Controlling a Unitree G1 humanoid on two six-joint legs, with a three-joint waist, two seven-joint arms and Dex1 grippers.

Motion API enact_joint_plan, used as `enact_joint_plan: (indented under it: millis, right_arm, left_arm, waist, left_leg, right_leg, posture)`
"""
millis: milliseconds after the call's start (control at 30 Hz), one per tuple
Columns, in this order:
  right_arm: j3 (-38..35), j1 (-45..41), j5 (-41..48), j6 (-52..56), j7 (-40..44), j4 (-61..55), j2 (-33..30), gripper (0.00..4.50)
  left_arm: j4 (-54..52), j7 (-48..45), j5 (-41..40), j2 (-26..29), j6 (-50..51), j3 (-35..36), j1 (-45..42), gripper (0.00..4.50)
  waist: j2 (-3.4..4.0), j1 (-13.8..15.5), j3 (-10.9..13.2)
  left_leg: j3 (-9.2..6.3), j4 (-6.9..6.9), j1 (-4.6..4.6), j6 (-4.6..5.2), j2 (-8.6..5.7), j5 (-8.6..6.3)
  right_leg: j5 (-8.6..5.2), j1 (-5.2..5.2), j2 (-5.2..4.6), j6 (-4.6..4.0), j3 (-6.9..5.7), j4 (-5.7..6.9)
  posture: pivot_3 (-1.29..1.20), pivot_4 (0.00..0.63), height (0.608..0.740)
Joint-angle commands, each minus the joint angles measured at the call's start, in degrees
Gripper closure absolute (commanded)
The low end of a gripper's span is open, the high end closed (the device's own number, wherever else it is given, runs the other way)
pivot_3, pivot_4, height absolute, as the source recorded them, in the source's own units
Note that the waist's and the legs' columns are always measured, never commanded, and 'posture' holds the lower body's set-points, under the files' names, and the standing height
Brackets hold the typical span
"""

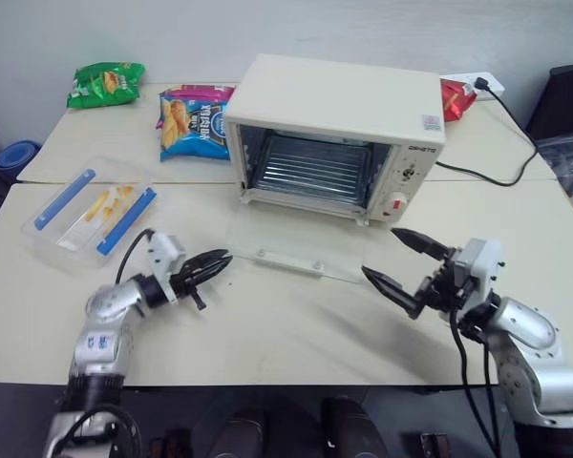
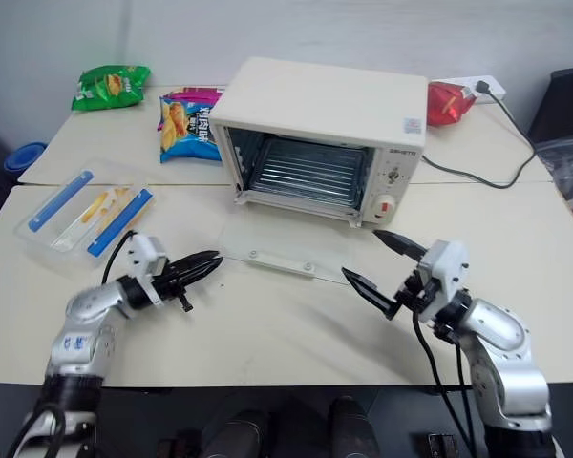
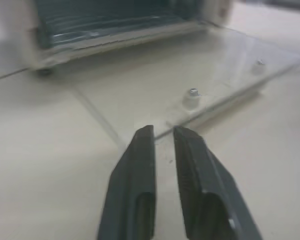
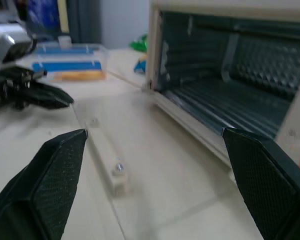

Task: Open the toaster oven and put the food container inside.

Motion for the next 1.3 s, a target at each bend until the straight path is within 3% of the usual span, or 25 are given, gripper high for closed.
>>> enact_joint_plan:
  millis: [33,233,333,367,500,700,900,1067,1233,1300]
  right_arm:
    - [1.8,-3.3,0.0,-3.9,1.2,1.0,1.8,0.00]
    - [5.7,-7.2,-2.4,-10.8,4.8,5.3,3.7,0.00]
    - [6.5,-7.8,-2.4,-11.8,5.9,6.7,3.5,0.00]
    - [6.6,-7.9,-2.5,-12.3,6.1,7.0,3.6,0.00]
    - [7.2,-8.2,-2.5,-13.1,6.5,7.7,3.7,0.00]
    - [8.0,-9.9,-2.8,-12.8,6.1,8.0,3.9,0.00]
    - [8.7,-11.5,-3.0,-12.9,5.7,8.6,4.2,0.00]
    - [8.9,-11.6,-3.1,-12.7,4.8,8.1,4.6,0.00]
    - [8.4,-10.7,-3.3,-12.6,2.8,7.0,4.9,0.00]
    - [8.5,-10.3,-3.4,-12.6,2.3,6.7,5.0,0.00]
  left_arm:
    - [-11.7,9.7,-9.9,-0.2,4.6,15.1,7.7,2.81]
    - [-13.5,18.3,-20.7,-1.3,9.2,38.0,25.4,1.01]
    - [-12.8,21.6,-24.6,-2.2,9.7,43.8,28.6,0.13]
    - [-13.0,23.0,-25.5,-2.6,9.4,45.1,28.6,0.05]
    - [-14.9,29.0,-24.2,-1.0,10.1,45.3,27.0,0.05]
    - [-15.7,57.8,-36.3,9.9,34.8,41.8,9.9,0.05]
    - [-6.1,71.3,-38.2,17.8,52.6,34.4,-6.0,0.05]
    - [5.2,76.0,-29.0,20.6,57.4,28.7,-14.6,0.05]
    - [10.2,73.1,-26.4,19.4,58.3,27.1,-21.5,0.05]
    - [12.5,72.7,-24.8,18.9,58.3,27.0,-23.6,0.43]
  waist:
    - [-0.09,-0.1,0.0]
    - [-0.07,-0.5,0.0]
    - [-0.08,0.2,0.0]
    - [-0.07,0.9,0.0]
    - [-0.07,2.7,0.0]
    - [-0.17,2.8,0.0]
    - [-0.14,0.8,0.0]
    - [-0.17,-0.8,0.0]
    - [-0.21,-1.3,-0.1]
    - [-0.21,-1.3,-0.1]
  left_leg:
    - [0.01,0.02,-0.02,-0.02,0.03,-0.01]
    - [0.21,-0.07,0.10,-0.02,0.02,-0.05]
    - [0.17,-0.08,0.10,-0.01,0.03,-0.06]
    - [0.07,0.00,0.08,-0.01,-0.01,-0.06]
    - [-0.19,0.12,0.33,0.01,-0.04,-0.06]
    - [-0.26,0.00,0.80,0.01,-0.02,-0.15]
    - [-0.04,-0.28,0.91,-0.05,0.03,-0.18]
    - [-0.08,-0.51,0.93,-0.11,0.08,-0.22]
    - [-0.06,-0.54,0.79,-0.16,0.05,-0.22]
    - [-0.05,-0.50,0.79,-0.16,0.03,-0.22]
  right_leg:
    - [0.00,-0.02,0.02,-0.01,0.03,-0.04]
    - [0.00,-0.01,0.04,-0.02,0.07,-0.07]
    - [-0.01,0.03,0.05,-0.03,0.06,-0.13]
    - [-0.01,0.11,0.01,-0.03,0.05,-0.13]
    - [0.10,0.64,-0.02,-0.11,-0.04,-0.45]
    - [0.11,1.05,0.04,-0.11,-0.02,-0.46]
    - [0.09,0.77,0.26,-0.15,0.02,-0.13]
    - [0.09,0.46,0.55,-0.15,0.25,-0.10]
    - [0.09,0.04,0.56,-0.16,0.37,0.07]
    - [0.09,0.04,0.56,-0.16,0.37,0.02]
  posture:
    - [0.00,0.150,0.740]
    - [0.00,0.150,0.740]
    - [0.00,0.150,0.740]
    - [0.00,0.150,0.740]
    - [0.00,0.150,0.740]
    - [0.00,0.150,0.740]
    - [0.00,0.150,0.740]
    - [0.00,0.150,0.740]
    - [0.00,0.150,0.740]
    - [0.00,0.150,0.740]
